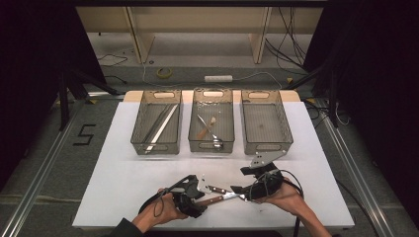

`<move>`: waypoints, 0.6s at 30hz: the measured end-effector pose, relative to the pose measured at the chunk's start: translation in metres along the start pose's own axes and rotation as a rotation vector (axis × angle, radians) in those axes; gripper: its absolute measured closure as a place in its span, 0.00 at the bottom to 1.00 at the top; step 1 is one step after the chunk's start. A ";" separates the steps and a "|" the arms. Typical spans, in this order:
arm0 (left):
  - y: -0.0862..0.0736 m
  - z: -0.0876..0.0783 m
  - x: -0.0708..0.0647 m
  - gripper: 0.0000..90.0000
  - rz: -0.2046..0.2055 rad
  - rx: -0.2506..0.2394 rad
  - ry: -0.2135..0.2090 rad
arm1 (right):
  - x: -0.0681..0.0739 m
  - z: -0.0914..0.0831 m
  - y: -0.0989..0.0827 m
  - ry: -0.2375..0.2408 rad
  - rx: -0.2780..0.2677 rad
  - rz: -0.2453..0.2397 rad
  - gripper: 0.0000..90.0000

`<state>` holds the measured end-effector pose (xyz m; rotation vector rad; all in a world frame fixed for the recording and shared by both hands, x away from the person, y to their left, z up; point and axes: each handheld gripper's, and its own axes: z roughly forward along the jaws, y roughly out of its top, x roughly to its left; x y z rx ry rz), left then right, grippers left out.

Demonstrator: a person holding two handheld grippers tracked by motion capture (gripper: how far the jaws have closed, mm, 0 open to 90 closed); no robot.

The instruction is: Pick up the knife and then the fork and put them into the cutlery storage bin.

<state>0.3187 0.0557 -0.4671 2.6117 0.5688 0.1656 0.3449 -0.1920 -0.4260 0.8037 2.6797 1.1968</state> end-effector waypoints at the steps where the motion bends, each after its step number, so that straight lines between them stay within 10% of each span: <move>1: 0.000 0.000 0.000 0.58 0.005 0.004 -0.002 | 0.000 0.000 0.000 0.001 0.001 0.003 0.31; 18: 0.001 0.003 0.000 0.75 0.016 0.008 -0.040 | -0.001 0.000 0.000 -0.008 0.004 0.005 0.31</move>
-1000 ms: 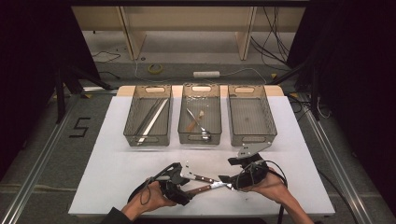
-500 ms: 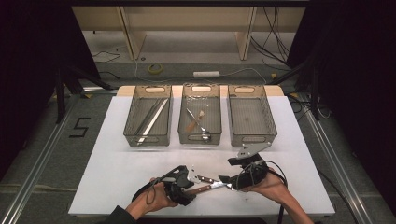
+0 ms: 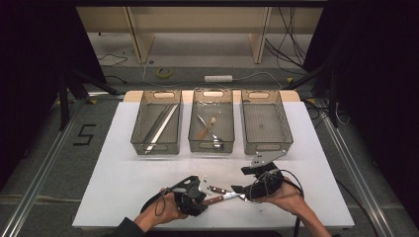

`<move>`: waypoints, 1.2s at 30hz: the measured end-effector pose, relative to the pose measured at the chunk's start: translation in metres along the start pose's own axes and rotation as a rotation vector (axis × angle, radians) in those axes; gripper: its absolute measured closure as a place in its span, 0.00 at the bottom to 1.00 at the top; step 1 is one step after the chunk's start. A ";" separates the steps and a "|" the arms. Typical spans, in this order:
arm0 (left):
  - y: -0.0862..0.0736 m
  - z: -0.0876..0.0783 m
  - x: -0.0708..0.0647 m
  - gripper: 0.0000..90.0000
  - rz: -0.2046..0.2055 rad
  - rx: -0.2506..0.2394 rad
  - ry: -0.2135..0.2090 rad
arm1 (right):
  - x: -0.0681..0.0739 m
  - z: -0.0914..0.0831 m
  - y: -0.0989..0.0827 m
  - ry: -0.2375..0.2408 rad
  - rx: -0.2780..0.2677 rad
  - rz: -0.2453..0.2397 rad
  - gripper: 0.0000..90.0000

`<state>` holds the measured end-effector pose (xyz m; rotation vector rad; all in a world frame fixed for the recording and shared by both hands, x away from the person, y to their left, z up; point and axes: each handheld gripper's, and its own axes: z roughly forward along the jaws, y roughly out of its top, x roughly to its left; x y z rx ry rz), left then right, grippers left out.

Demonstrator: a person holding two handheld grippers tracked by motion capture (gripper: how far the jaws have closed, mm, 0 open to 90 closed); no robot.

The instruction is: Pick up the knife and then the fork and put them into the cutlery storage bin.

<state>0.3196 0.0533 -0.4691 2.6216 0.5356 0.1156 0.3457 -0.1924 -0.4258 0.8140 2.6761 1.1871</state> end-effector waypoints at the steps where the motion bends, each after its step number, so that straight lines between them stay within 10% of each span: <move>1: 0.000 0.000 0.001 0.76 -0.002 0.001 0.001 | 0.000 0.000 0.000 0.000 0.002 -0.001 0.31; 19: 0.001 -0.008 -0.001 0.83 0.025 -0.005 0.006 | 0.009 0.004 0.002 0.024 0.009 -0.050 0.32; 36: 0.006 -0.019 -0.003 0.83 0.020 0.006 -0.020 | 0.044 0.049 0.004 0.100 0.129 -0.325 0.34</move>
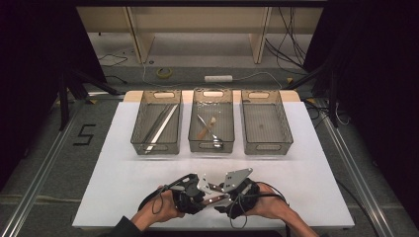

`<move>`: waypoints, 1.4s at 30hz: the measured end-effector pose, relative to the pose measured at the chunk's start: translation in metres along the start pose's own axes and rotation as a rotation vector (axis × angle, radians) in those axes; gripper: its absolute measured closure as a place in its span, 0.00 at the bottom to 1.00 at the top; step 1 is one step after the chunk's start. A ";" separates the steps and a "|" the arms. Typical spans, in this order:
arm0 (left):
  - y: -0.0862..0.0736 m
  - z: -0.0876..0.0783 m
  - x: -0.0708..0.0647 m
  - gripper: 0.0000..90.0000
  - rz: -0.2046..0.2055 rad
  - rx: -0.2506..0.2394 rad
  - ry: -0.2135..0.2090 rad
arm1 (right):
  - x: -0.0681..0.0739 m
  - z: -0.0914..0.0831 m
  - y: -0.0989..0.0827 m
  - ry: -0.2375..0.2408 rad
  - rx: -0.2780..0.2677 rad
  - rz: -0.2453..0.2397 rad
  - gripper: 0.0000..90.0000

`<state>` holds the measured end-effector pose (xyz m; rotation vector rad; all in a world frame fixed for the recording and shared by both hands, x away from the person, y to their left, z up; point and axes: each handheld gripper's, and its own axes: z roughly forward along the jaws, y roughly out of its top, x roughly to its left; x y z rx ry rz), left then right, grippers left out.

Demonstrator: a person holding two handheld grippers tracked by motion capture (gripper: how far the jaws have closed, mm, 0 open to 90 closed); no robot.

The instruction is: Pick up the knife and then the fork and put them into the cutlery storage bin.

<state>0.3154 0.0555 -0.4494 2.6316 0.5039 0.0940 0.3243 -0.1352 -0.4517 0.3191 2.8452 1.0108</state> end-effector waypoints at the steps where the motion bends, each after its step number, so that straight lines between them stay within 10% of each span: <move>1: 0.000 -0.001 0.000 0.83 0.007 0.003 0.000 | 0.001 0.003 0.000 -0.001 0.009 -0.010 0.34; 42: 0.004 -0.018 -0.006 0.83 0.079 -0.044 -0.009 | 0.003 0.013 0.003 0.008 0.064 -0.289 0.80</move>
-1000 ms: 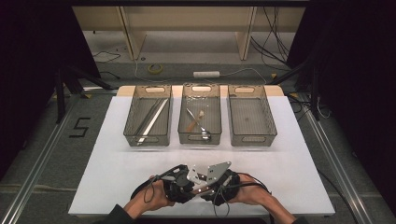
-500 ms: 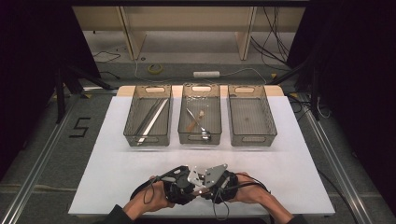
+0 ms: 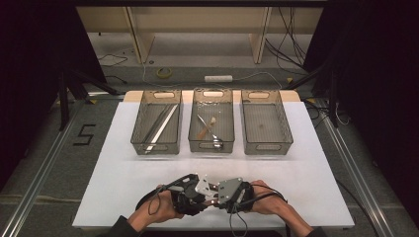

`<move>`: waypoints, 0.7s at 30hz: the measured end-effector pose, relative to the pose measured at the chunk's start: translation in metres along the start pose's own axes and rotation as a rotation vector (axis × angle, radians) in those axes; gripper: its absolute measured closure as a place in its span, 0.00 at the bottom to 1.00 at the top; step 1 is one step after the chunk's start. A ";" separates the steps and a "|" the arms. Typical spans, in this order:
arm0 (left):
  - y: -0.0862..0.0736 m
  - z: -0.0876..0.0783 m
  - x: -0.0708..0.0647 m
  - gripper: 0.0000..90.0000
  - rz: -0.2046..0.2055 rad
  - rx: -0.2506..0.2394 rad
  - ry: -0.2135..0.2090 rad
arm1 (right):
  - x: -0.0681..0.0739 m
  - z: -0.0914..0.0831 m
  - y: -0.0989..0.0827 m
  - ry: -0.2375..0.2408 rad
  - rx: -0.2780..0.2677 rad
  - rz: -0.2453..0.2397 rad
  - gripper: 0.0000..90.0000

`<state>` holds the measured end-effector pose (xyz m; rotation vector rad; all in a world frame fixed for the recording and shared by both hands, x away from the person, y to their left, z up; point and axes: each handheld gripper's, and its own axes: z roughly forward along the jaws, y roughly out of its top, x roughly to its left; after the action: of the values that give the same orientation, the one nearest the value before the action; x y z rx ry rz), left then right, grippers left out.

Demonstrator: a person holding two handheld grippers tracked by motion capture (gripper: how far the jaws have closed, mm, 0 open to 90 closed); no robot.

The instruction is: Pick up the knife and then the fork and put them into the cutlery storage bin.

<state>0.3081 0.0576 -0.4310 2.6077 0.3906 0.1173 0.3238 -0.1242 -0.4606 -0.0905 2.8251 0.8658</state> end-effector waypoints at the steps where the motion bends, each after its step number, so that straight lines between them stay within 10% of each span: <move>1: 0.000 -0.001 0.000 0.82 0.006 -0.005 -0.005 | 0.000 -0.001 0.000 -0.001 0.000 -0.008 0.81; 8: -0.003 -0.009 0.008 0.76 -0.027 -0.100 0.017 | 0.002 -0.008 0.003 -0.013 -0.002 -0.017 0.86; 21: -0.019 -0.028 0.022 0.29 -0.165 -0.297 0.090 | -0.008 -0.026 -0.003 -0.070 0.005 0.004 0.86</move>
<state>0.3204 0.0930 -0.4158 2.2745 0.5722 0.2199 0.3281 -0.1417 -0.4392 -0.0530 2.7628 0.8464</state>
